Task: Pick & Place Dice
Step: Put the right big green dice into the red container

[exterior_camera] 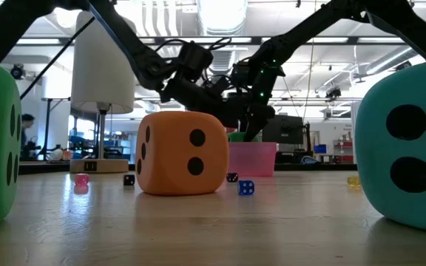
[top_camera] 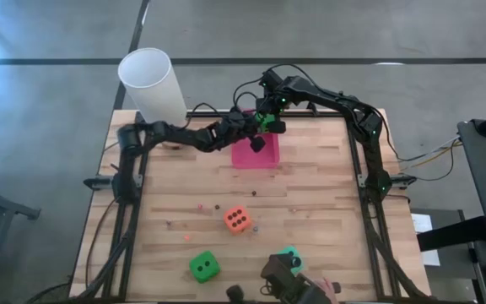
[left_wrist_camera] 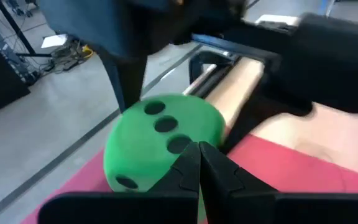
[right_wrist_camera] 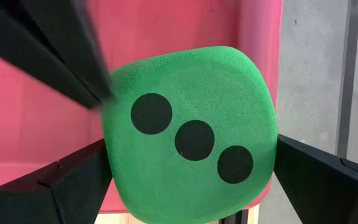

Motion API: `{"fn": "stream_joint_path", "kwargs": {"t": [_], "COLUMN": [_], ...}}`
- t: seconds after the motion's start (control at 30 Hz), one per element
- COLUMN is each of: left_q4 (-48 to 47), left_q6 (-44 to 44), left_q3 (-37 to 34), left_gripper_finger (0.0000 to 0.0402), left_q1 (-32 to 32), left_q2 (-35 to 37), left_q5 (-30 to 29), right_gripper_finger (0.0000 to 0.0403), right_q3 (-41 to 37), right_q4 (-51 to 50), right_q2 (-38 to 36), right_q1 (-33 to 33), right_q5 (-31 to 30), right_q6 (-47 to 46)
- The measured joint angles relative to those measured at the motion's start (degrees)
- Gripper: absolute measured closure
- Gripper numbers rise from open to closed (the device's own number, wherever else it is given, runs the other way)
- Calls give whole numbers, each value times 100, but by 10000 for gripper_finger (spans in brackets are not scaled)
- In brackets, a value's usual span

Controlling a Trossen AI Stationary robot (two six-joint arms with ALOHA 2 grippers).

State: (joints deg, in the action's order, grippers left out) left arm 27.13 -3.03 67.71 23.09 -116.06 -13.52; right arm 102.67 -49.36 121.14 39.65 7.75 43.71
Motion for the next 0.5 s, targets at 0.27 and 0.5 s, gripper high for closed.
{"fn": "stream_joint_path", "kwargs": {"t": [0.27,0.5], "left_q4": [-58,-138], "left_q6": [-2,0], "left_q3": [96,71], "left_gripper_finger": [396,396], "left_q1": [141,204], "left_q2": [-61,-159], "left_q5": [30,280], "right_gripper_finger": [3,3], "right_q3": [-1,-7], "right_q4": [6,-5], "right_q2": [-4,-4], "right_q1": [0,-1], "right_q5": [25,19], "right_q6": [-14,-15]}}
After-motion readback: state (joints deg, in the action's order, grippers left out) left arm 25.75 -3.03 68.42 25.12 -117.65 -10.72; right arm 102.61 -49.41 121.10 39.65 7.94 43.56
